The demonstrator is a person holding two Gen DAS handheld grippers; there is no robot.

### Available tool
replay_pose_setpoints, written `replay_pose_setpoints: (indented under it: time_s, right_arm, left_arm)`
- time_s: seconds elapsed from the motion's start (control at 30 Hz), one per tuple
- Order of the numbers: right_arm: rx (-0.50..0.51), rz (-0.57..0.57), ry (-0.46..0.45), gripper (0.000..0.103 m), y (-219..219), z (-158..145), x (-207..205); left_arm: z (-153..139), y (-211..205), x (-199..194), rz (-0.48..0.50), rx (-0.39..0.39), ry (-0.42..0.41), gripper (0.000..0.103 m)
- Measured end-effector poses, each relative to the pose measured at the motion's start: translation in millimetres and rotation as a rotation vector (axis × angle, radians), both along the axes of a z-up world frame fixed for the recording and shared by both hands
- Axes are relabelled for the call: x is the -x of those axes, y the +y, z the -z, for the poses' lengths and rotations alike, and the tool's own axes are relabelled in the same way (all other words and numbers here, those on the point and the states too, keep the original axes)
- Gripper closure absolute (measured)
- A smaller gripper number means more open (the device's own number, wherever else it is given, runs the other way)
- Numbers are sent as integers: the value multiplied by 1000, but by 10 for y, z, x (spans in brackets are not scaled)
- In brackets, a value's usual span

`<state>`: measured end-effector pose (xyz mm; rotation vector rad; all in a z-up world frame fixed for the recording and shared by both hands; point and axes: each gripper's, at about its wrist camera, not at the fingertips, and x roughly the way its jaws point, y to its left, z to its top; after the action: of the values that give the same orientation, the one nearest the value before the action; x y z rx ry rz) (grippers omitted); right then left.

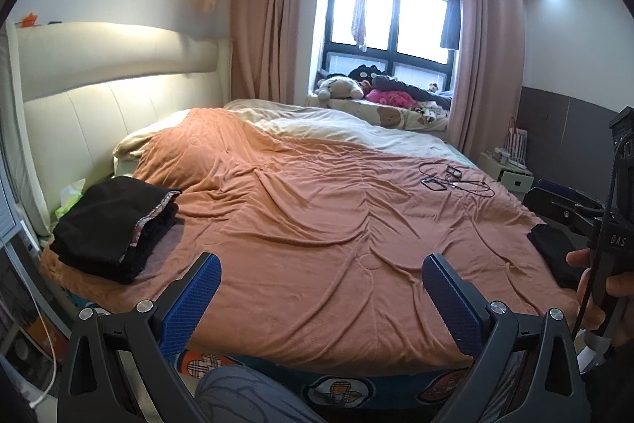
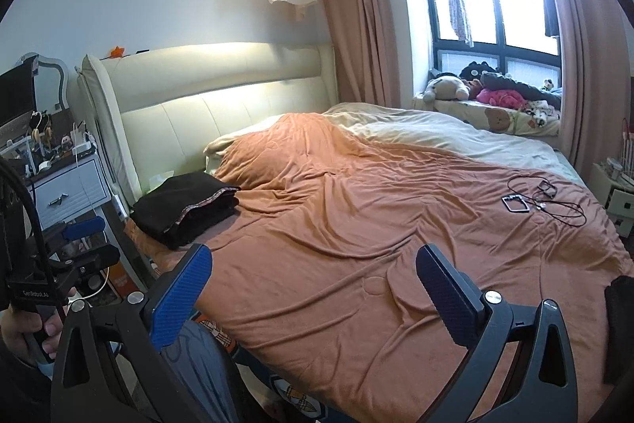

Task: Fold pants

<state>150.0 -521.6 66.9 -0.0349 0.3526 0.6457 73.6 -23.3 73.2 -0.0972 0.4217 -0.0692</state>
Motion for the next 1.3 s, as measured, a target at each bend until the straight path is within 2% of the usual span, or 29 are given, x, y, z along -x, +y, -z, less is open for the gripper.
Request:
replay_pose_setpoints:
  time_s: [0.4, 0.73, 1.1, 1.3]
  right_arm:
    - [-23, 54, -5, 0, -270, 298, 586]
    - [-50, 85, -33, 0, -447, 454, 1045]
    - [-41, 150, -56, 0, -503, 595, 1232]
    - [-34, 171, -75, 0, -487, 659, 1236]
  left_arm:
    - [184, -182, 505, 2, 22, -50, 1]
    - [216, -253, 830, -30, -27, -99, 1]
    - [364, -442, 885, -51, -109, -95, 1]
    - [456, -488, 823, -21, -70, -78, 0]
